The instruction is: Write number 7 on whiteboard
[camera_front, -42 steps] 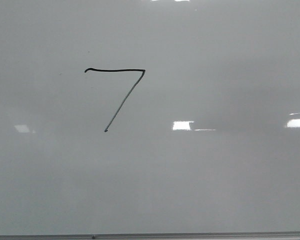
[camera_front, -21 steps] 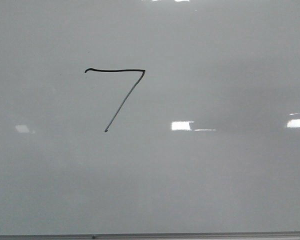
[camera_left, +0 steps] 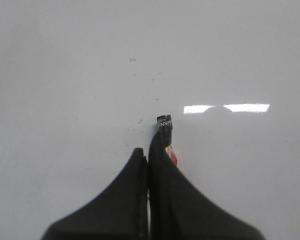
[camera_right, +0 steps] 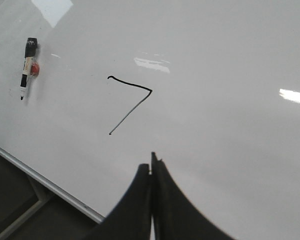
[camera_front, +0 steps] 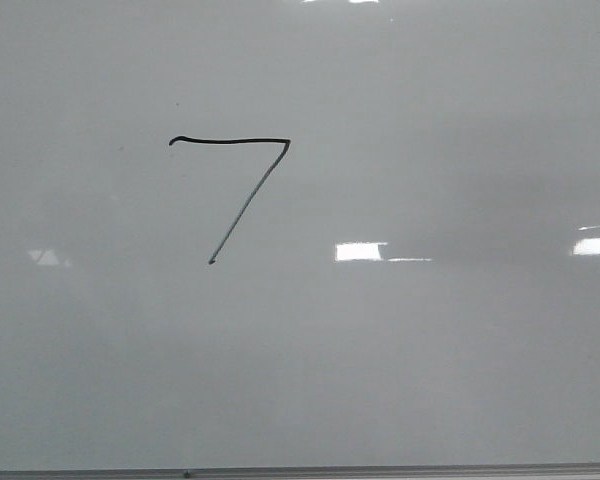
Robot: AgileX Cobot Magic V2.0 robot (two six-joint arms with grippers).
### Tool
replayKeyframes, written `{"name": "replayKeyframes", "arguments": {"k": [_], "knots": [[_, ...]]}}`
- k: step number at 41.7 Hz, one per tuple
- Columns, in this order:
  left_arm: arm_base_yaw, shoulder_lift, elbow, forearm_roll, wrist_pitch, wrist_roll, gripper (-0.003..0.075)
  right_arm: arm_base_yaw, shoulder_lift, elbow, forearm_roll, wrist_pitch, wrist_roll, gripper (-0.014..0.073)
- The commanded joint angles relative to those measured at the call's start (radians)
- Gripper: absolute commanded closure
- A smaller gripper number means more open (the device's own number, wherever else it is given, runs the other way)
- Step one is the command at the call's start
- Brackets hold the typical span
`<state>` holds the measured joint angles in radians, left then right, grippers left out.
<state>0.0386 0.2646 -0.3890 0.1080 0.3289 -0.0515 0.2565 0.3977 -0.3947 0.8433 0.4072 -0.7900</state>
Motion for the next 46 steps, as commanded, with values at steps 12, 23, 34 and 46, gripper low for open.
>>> {"name": "replayKeyframes", "arguments": {"k": [12, 23, 34, 46], "knots": [[-0.001, 0.009, -0.026, -0.007, -0.075, -0.005, 0.0741, -0.006, 0.004, -0.029, 0.032, -0.053, -0.002, 0.0662], [-0.001, 0.009, -0.022, -0.009, -0.079, -0.005, 0.0741, -0.006, 0.004, -0.029, 0.032, -0.053, -0.002, 0.0662], [-0.014, -0.097, 0.082, -0.122, -0.21, 0.074, 0.0741, -0.006, 0.004, -0.029, 0.032, -0.053, -0.002, 0.0662], [-0.035, -0.277, 0.268, -0.139, -0.235, 0.131, 0.0741, -0.006, 0.006, -0.029, 0.032, -0.052, -0.002, 0.0662]]}}
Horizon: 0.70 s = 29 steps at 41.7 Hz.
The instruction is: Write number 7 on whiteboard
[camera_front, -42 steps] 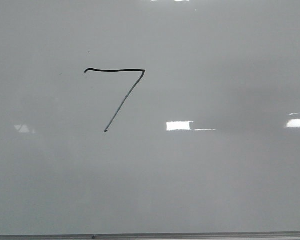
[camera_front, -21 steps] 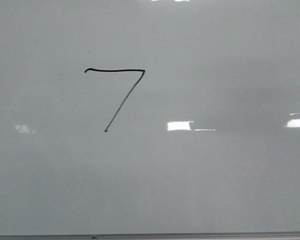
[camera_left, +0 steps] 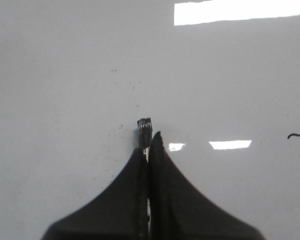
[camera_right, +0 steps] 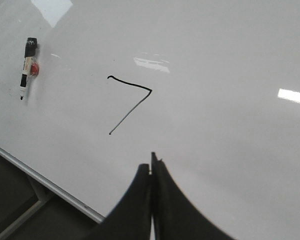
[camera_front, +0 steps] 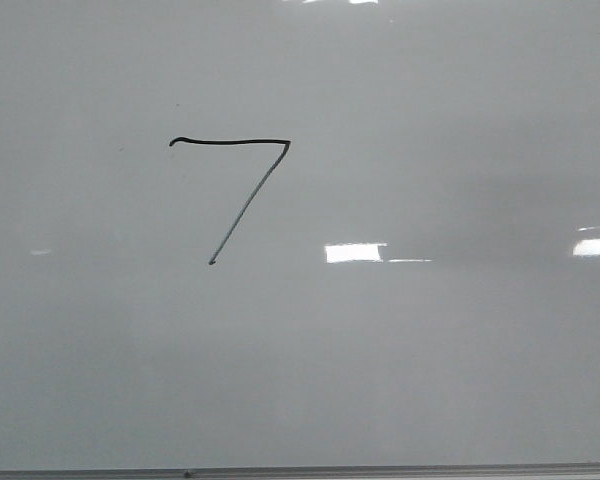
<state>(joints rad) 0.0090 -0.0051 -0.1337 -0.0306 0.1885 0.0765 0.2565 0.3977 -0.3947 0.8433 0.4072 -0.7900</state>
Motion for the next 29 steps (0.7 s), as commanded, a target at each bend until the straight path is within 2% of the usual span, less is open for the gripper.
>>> {"name": "replayKeyframes", "arguments": {"k": [1, 10, 12, 29], "knots": [[-0.005, -0.008, 0.028, 0.0, -0.094, 0.003, 0.0741, -0.006, 0.006, -0.029, 0.032, -0.05, -0.002, 0.0662], [-0.005, -0.014, 0.147, 0.0, -0.157, 0.003, 0.0741, -0.006, 0.006, -0.029, 0.032, -0.05, -0.002, 0.0662], [-0.005, -0.014, 0.142, 0.0, -0.119, 0.003, 0.0741, -0.006, 0.006, -0.029, 0.032, -0.05, -0.002, 0.0662], [-0.005, -0.014, 0.144, 0.0, -0.125, 0.003, 0.0741, -0.006, 0.006, -0.029, 0.032, -0.05, -0.002, 0.0662]]}}
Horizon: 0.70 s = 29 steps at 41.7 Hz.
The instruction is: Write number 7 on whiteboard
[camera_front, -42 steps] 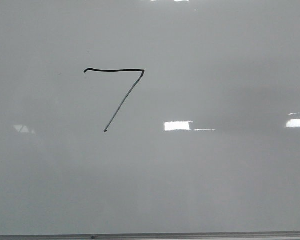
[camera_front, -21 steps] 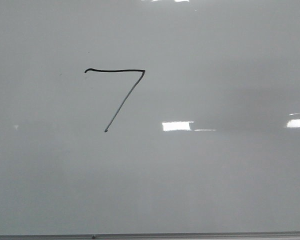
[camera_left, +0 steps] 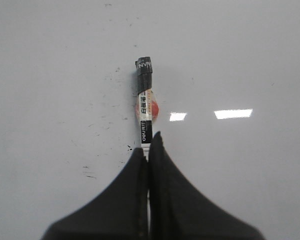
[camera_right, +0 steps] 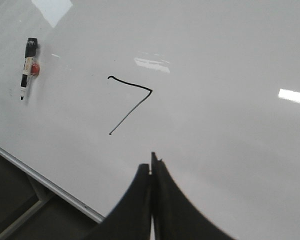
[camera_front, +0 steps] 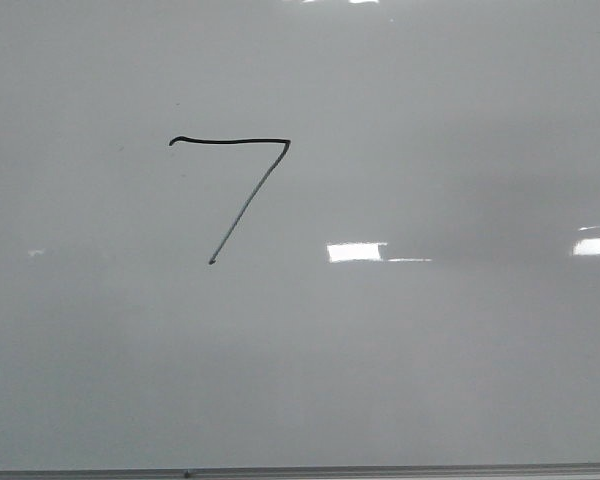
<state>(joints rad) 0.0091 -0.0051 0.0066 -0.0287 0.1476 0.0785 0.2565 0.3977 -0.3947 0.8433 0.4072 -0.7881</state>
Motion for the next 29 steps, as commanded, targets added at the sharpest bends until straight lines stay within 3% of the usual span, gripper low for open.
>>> {"name": "replayKeyframes", "arguments": {"k": [1, 29], "knots": [[-0.005, -0.014, 0.004, -0.002, -0.084, 0.001, 0.0741, -0.006, 0.006, -0.029, 0.032, -0.05, -0.004, 0.0662], [-0.005, -0.014, 0.004, -0.002, -0.084, 0.001, 0.0741, -0.006, 0.0, -0.011, -0.01, -0.092, -0.004, 0.0662]]}}
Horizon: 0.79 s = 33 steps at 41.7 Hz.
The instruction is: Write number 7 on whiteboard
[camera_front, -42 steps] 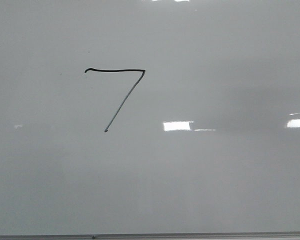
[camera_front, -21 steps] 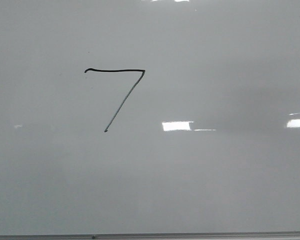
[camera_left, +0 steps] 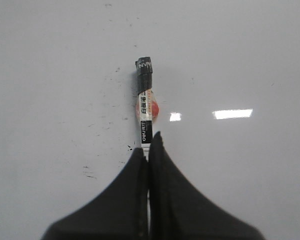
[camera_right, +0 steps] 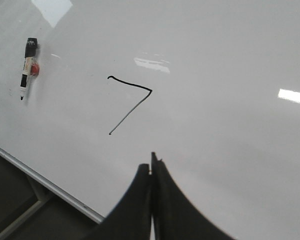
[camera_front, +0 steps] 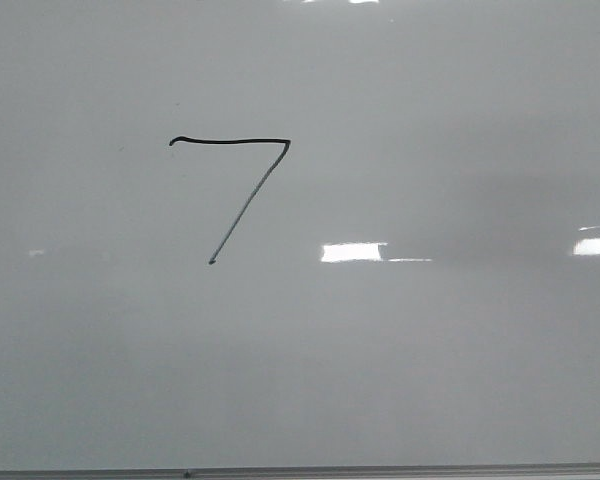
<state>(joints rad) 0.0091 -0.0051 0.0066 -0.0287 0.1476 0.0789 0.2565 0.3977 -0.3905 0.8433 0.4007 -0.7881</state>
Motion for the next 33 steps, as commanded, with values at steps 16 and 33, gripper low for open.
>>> {"name": "replayKeyframes", "arguments": {"k": [16, 33], "knots": [[-0.005, -0.014, 0.004, -0.002, -0.084, 0.0, 0.0741, -0.207, -0.222, 0.262, -0.499, -0.338, 0.489, 0.0662], [-0.005, -0.014, 0.004, -0.002, -0.084, 0.0, 0.0741, -0.283, -0.431, 0.413, -0.686, -0.296, 0.678, 0.0662]]}}
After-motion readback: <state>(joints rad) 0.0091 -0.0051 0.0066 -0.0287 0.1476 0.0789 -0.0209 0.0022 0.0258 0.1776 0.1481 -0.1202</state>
